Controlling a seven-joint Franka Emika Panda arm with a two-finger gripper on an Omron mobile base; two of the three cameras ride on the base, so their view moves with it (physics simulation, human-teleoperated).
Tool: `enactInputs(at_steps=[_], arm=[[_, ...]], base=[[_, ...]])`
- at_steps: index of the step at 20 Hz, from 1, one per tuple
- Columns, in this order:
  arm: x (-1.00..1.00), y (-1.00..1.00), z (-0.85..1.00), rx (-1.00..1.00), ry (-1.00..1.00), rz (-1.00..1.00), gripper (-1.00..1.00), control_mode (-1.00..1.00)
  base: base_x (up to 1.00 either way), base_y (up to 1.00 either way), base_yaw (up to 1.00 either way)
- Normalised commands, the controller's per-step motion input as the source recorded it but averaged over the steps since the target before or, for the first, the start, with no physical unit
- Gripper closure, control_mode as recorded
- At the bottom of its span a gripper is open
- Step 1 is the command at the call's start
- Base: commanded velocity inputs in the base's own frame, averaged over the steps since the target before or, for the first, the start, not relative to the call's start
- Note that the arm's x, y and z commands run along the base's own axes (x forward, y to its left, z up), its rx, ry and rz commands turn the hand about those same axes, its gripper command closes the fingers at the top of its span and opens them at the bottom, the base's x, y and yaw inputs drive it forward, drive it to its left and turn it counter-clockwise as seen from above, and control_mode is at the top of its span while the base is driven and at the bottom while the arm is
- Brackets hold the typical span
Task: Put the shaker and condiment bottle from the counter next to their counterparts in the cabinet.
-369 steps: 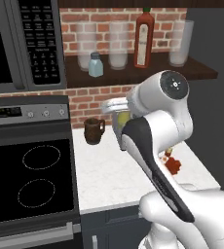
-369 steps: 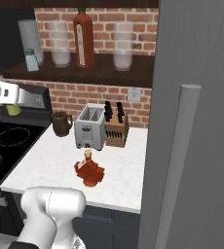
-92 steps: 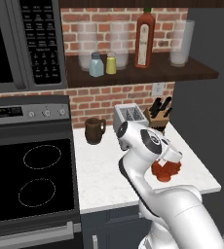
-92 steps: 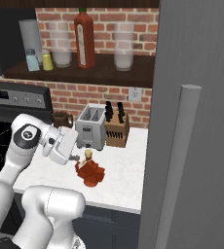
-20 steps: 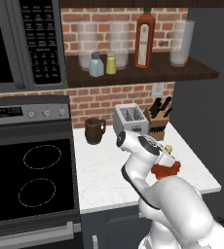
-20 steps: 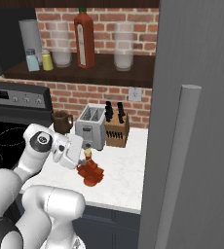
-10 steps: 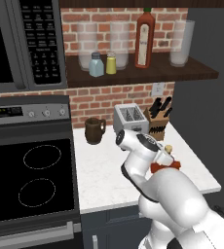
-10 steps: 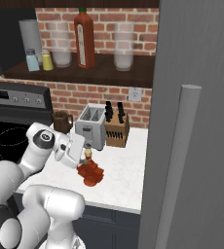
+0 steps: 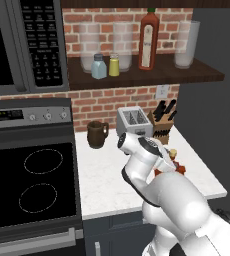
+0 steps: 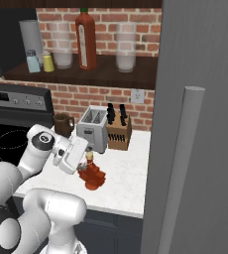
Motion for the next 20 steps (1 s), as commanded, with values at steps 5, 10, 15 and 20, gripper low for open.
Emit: enactInputs(at_steps=[5,10,15,20], arm=[[0.00,0.00,-0.05,0.00,-0.06,-0.08,1.00,-1.00],[0.00,0.00,-0.01,0.00,-0.02,-0.01,1.00,-1.00],[0.00,0.00,0.00,0.00,0.00,0.00,1.00,-1.00],[-0.10,0.02,0.23,0.00,0.00,0.01,1.00,-1.00]], base=[[0.00,0.00,0.00],[0.00,0.00,0.00],[0.00,0.00,0.00],[0.00,0.00,0.00]])
